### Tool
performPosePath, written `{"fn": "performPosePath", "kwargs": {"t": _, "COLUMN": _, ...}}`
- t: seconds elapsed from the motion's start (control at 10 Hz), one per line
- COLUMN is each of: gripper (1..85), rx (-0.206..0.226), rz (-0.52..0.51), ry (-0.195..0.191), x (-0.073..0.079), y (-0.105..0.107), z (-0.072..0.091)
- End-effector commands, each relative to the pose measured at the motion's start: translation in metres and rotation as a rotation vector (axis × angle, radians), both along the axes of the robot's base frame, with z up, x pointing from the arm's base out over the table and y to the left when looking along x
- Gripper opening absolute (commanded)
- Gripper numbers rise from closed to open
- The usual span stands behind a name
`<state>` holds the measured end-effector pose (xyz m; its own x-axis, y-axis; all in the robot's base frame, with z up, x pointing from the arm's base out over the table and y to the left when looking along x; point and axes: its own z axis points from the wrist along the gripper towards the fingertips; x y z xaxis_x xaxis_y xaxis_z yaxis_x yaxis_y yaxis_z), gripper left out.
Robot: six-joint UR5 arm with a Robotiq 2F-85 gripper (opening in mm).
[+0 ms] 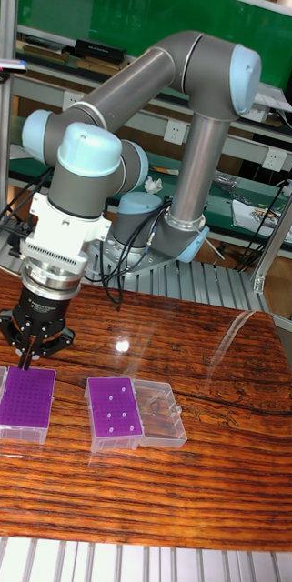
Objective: Transfer all small pipette tips from one holder to another
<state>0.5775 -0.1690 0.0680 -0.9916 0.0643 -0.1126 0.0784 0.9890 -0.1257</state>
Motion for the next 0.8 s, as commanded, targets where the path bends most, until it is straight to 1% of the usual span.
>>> {"fn": "performPosePath", "kwargs": {"t": 0.0, "gripper": 1.0, "rx": -0.008, "rz": -0.011, "ry": 0.007, "x": -0.002, "y": 0.002, "z": 0.005}}
{"fn": "performPosePath", "kwargs": {"t": 0.3, "gripper": 1.0, "rx": -0.035, "rz": 0.000, "ry": 0.008, "x": -0.001, "y": 0.003, "z": 0.011}}
{"fn": "performPosePath", "kwargs": {"t": 0.4, "gripper": 1.0, "rx": -0.064, "rz": 0.031, "ry": -0.005, "x": 0.004, "y": -0.001, "z": 0.015}}
{"fn": "performPosePath", "kwargs": {"t": 0.6, "gripper": 1.0, "rx": -0.075, "rz": 0.051, "ry": -0.022, "x": 0.010, "y": 0.002, "z": 0.019}}
{"fn": "performPosePath", "kwargs": {"t": 0.7, "gripper": 1.0, "rx": -0.070, "rz": 0.054, "ry": -0.038, "x": 0.015, "y": 0.006, "z": 0.020}}
